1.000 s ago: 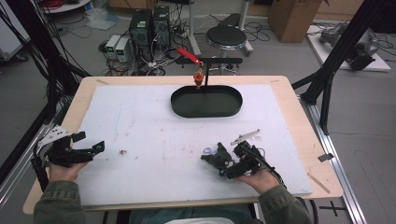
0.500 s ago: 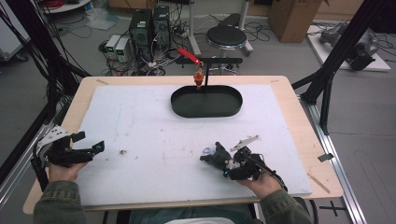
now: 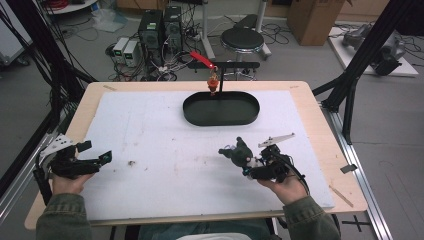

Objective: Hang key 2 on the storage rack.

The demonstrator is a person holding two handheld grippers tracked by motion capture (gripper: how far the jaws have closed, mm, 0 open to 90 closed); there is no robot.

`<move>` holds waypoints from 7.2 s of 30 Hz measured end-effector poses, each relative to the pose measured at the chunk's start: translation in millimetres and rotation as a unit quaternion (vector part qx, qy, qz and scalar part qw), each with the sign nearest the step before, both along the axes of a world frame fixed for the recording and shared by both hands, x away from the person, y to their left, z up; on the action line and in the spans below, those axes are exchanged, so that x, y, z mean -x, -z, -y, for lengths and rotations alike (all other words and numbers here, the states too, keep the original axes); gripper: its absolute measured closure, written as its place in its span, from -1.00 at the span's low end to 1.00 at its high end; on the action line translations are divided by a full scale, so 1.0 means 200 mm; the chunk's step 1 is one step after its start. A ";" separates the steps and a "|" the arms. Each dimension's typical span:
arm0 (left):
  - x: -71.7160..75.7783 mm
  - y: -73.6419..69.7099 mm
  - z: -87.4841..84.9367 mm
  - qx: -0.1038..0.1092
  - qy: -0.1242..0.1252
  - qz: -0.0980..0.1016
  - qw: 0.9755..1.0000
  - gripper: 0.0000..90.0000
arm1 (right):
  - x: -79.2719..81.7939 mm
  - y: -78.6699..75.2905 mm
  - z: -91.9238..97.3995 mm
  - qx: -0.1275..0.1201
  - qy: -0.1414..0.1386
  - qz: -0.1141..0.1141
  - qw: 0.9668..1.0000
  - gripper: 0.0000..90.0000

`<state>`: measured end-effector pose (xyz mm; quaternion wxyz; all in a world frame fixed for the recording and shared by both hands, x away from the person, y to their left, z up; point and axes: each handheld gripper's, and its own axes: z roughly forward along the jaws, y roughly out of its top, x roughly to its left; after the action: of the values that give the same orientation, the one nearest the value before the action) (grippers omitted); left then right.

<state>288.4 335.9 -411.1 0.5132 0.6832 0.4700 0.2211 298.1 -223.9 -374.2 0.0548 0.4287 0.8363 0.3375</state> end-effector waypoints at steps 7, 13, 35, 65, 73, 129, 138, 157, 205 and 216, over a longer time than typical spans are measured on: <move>0.00 0.00 0.00 -0.001 -0.001 0.000 1.000 -0.94 | -0.04 -0.07 0.00 -0.008 0.009 0.010 1.000 0.09; 0.00 0.00 0.00 -0.001 0.000 0.001 1.000 -0.94 | -0.08 -0.14 -0.01 -0.005 0.017 0.024 1.000 0.09; 0.00 0.00 0.00 -0.001 -0.001 0.001 1.000 -0.94 | -0.24 -0.35 -0.01 -0.010 0.037 0.041 0.998 0.09; -0.01 0.00 0.00 -0.002 -0.001 0.001 1.000 -0.94 | -0.61 -0.57 0.01 -0.017 0.115 0.023 0.993 0.09; -0.01 0.00 0.00 -0.003 -0.001 0.000 1.000 -0.94 | -0.73 -0.58 0.04 -0.044 0.134 -0.006 0.990 0.09; -0.01 0.01 0.00 -0.006 0.001 -0.001 1.000 -0.94 | -0.99 -0.57 -0.11 0.083 0.215 0.144 0.962 -0.45; -0.01 0.00 0.00 -0.005 0.001 0.000 1.000 -0.94 | -0.97 -0.58 -0.12 0.077 0.208 0.149 0.964 -0.45; -0.01 0.00 0.00 -0.005 0.001 0.002 1.000 -0.94 | -0.89 -0.61 -0.10 0.058 0.134 0.135 0.980 -0.99; 0.00 0.01 0.00 -0.009 0.004 -0.006 1.000 -0.94 | -0.44 -0.19 0.30 -0.018 0.133 0.160 0.978 -0.99; -0.01 0.03 0.00 -0.011 0.004 -0.017 1.000 -0.94 | -0.34 -0.02 0.37 -0.050 0.130 0.180 0.974 -0.99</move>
<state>290.0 336.5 -416.4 0.4989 0.6941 0.4734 0.2128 366.9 -298.4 -370.0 0.2266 0.4682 0.7316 0.4406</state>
